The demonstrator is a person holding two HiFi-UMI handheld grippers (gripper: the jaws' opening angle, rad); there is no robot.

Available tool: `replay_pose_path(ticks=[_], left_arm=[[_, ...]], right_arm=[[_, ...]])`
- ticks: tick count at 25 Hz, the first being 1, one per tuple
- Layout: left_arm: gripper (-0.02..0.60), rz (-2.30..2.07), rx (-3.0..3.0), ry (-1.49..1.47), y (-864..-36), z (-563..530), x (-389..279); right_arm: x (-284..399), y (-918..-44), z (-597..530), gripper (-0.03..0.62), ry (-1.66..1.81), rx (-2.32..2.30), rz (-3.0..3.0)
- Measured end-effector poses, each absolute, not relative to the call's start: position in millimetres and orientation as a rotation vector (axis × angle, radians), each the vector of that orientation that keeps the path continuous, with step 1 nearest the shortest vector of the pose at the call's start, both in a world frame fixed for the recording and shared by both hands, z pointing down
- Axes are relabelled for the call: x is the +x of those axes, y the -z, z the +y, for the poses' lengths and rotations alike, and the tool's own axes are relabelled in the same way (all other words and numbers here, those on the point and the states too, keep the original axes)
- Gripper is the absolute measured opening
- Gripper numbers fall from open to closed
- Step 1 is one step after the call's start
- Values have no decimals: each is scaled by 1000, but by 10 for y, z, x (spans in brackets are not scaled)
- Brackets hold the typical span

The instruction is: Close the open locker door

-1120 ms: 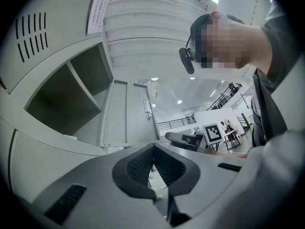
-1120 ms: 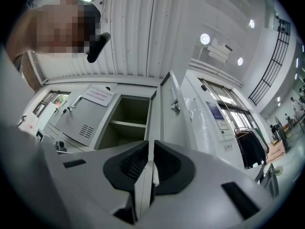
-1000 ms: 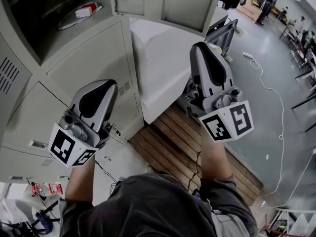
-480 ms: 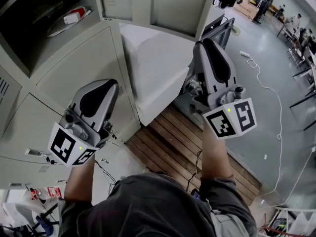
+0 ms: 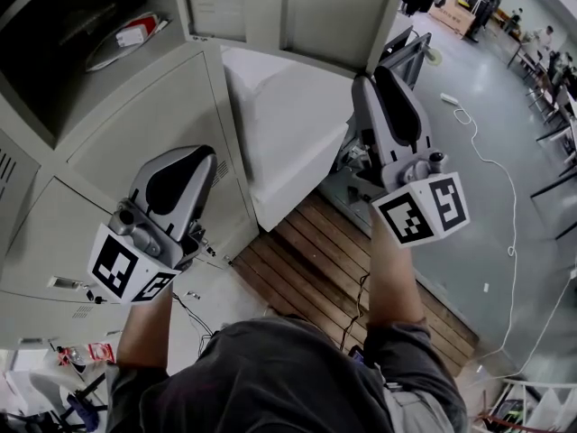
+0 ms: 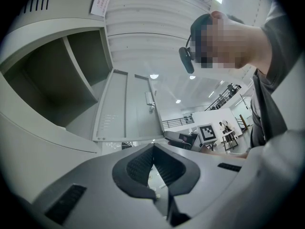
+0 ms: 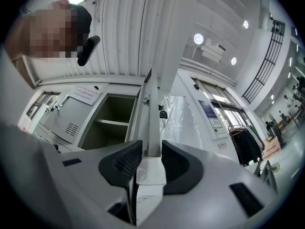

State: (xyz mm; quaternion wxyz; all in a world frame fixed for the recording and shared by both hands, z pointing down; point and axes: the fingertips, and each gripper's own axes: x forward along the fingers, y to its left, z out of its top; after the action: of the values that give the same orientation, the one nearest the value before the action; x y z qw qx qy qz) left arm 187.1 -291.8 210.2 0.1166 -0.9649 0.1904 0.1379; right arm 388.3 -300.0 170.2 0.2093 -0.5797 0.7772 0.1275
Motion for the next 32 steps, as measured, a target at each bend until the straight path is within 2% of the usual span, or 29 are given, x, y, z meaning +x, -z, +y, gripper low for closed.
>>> replay_pose_path(ticks=[13, 32], left_arm=[[15, 583, -2823, -399, -2111, -2739, 1690], [15, 734, -2777, -384, -2077, -2306, 921]], right_arm=[[3685, -1688, -2819, 100, -357, -1579, 2165], [2828, -1649, -2426, 105, -347, -1404, 2213]])
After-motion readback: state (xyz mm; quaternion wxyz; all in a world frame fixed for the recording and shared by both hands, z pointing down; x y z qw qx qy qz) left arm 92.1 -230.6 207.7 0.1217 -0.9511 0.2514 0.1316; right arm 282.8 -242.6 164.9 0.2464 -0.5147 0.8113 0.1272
